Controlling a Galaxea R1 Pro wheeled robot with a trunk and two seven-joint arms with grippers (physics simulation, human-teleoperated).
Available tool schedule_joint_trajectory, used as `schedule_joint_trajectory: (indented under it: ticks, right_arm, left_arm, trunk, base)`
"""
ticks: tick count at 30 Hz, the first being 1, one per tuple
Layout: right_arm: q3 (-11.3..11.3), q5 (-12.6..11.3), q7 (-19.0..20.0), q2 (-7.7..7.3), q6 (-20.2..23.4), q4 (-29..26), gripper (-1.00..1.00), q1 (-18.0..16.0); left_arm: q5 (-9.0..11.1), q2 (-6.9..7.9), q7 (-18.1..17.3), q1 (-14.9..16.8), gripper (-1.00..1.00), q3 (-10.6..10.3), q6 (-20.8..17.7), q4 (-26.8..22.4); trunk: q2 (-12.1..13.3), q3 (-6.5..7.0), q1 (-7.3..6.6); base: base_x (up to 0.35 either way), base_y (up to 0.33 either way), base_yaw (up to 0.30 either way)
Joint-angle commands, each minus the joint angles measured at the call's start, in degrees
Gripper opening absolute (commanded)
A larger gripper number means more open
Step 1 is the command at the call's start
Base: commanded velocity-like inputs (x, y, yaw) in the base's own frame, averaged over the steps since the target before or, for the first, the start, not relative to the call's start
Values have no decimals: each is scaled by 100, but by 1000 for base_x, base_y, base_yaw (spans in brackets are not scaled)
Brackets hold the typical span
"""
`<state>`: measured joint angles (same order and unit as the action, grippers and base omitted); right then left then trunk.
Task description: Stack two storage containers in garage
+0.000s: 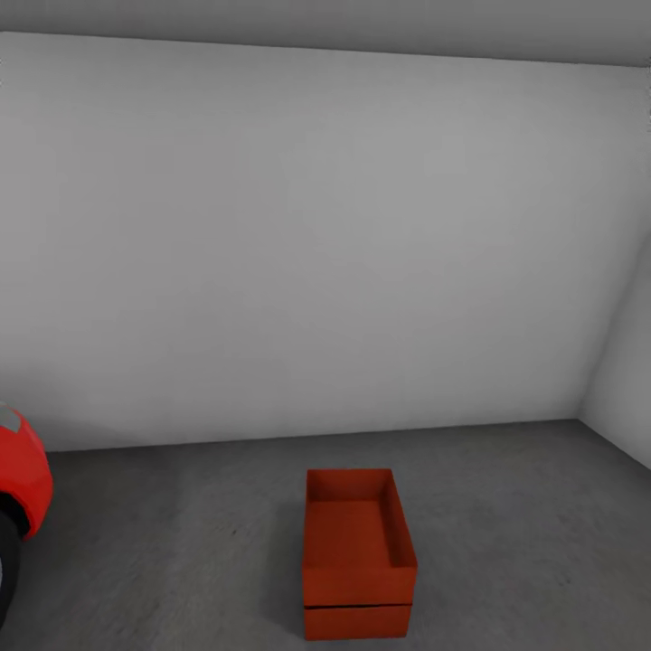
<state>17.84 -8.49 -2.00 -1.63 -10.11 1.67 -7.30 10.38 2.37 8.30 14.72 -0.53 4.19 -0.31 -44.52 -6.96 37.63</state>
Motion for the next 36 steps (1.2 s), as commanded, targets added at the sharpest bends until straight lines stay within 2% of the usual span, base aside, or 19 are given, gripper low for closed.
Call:
schedule_joint_trajectory:
  ticks: [1, 36]
  right_arm:
    - [50, -57, -3, 1, -35, 18, 100, -8]
    - [51, -67, -3, 1, -35, 18, 100, -8]
  left_arm:
    - [43, 0, 5, 5, 100, -9, 21, 5]
    - [43, 0, 5, 5, 100, -9, 21, 5]
  trunk:
    - [-6, 0, 1]
    - [-6, 318, 1]
  base:
    - [0, 0, 0]
    - [0, 0, 0]
